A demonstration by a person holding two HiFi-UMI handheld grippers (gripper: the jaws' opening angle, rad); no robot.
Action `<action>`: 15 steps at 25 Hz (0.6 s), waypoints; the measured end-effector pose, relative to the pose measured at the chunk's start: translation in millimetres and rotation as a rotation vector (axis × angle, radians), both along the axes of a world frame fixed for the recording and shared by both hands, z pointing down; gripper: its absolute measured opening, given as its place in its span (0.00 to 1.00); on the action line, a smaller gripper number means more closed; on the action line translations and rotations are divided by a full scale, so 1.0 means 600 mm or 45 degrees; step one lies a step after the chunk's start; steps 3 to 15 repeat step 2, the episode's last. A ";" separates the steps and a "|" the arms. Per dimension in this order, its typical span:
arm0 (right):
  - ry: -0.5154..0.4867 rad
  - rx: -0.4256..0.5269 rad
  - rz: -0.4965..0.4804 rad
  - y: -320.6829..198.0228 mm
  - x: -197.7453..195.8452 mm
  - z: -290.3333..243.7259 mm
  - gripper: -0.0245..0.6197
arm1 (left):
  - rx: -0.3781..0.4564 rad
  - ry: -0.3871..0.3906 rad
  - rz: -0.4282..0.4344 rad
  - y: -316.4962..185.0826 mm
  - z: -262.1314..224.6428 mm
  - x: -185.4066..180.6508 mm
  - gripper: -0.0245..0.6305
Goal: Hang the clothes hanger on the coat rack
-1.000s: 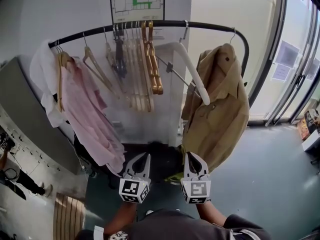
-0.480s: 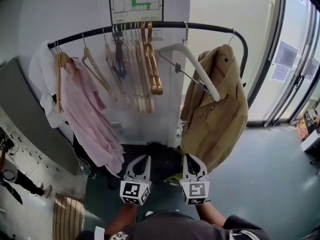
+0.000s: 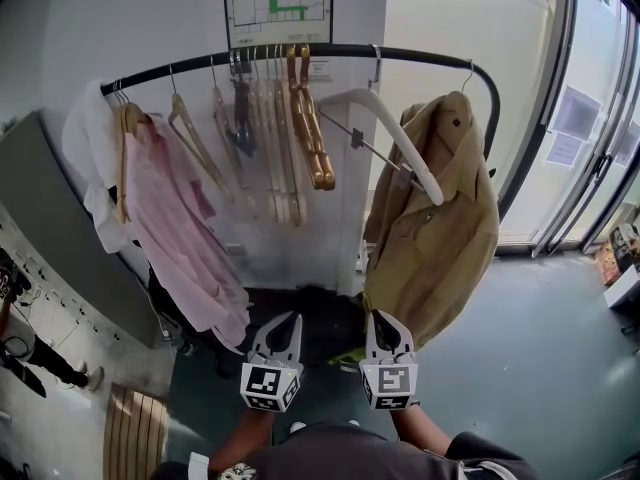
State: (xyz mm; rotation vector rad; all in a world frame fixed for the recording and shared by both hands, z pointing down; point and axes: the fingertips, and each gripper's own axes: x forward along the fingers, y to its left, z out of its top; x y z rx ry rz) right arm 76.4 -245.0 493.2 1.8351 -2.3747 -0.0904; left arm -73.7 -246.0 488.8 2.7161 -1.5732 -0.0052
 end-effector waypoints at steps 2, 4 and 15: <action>0.000 0.001 -0.001 -0.001 0.001 -0.001 0.06 | 0.004 0.003 0.005 0.001 -0.001 0.002 0.05; 0.000 0.001 -0.001 -0.001 0.001 -0.001 0.06 | 0.004 0.003 0.005 0.001 -0.001 0.002 0.05; 0.000 0.001 -0.001 -0.001 0.001 -0.001 0.06 | 0.004 0.003 0.005 0.001 -0.001 0.002 0.05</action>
